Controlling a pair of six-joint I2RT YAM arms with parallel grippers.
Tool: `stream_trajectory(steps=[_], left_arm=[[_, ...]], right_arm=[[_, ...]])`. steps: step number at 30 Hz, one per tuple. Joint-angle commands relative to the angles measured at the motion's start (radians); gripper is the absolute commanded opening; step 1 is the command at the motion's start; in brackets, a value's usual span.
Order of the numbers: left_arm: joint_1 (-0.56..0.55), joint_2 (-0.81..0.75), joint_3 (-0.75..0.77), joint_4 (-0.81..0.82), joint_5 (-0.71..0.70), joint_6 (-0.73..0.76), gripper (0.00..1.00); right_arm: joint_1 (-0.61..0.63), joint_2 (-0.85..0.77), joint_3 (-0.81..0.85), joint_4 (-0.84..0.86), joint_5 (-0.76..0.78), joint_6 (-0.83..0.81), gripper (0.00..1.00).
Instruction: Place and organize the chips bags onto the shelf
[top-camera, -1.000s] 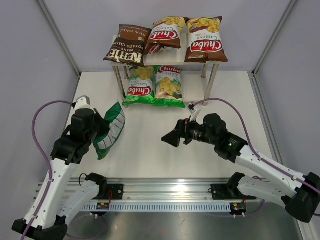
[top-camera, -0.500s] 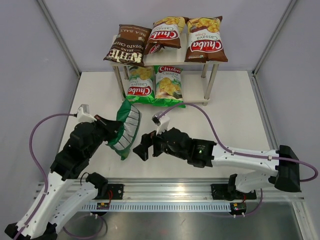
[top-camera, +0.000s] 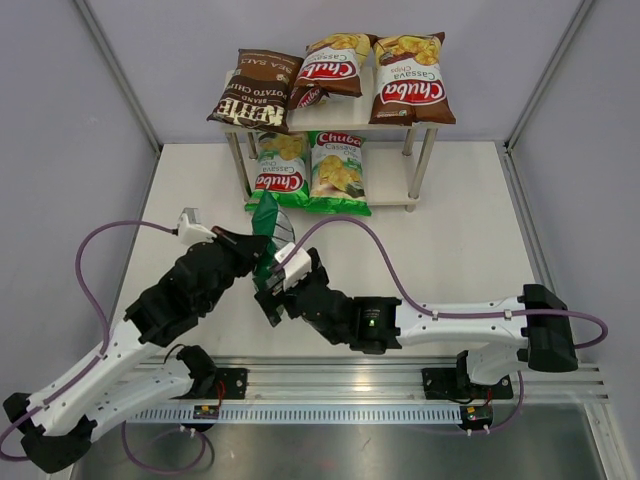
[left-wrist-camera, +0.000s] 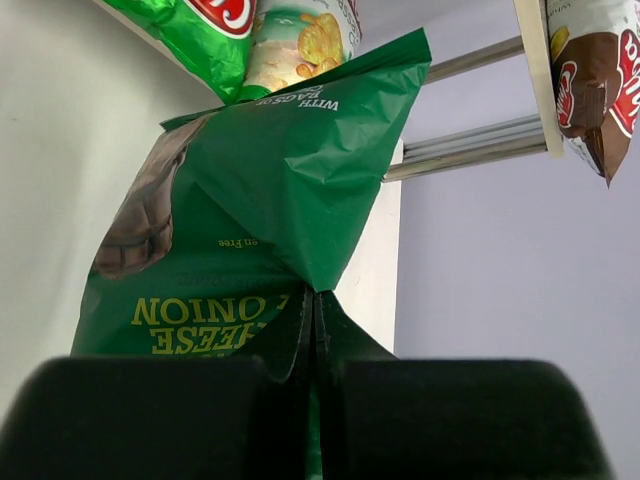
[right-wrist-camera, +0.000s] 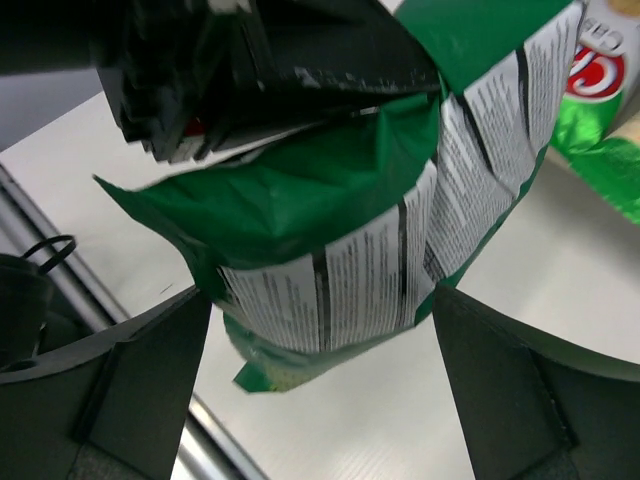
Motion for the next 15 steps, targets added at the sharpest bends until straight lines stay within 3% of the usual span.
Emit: stream_trajectory(steps=[1,6,11,13,15], left_arm=[[-0.059,0.029,0.085,0.148,-0.114,-0.044,0.00],[-0.122,0.049,0.099,0.172,-0.162,-0.056,0.00],[-0.191,0.064,0.105,0.203,-0.169,-0.061,0.00],[-0.226,0.069,0.102,0.212,-0.188,-0.063,0.00],[-0.243,0.072,0.102,0.212,-0.201,-0.058,0.00]], right_arm=[[0.001,-0.004,0.027,0.112,0.107,-0.145,0.99],[-0.001,-0.046,-0.007,0.178,0.069,-0.225,1.00],[-0.013,-0.040,-0.024,0.264,0.169,-0.273,0.97],[-0.031,-0.050,-0.036,0.267,0.164,-0.250,0.88],[-0.036,-0.069,-0.056,0.290,0.164,-0.242,0.63]])
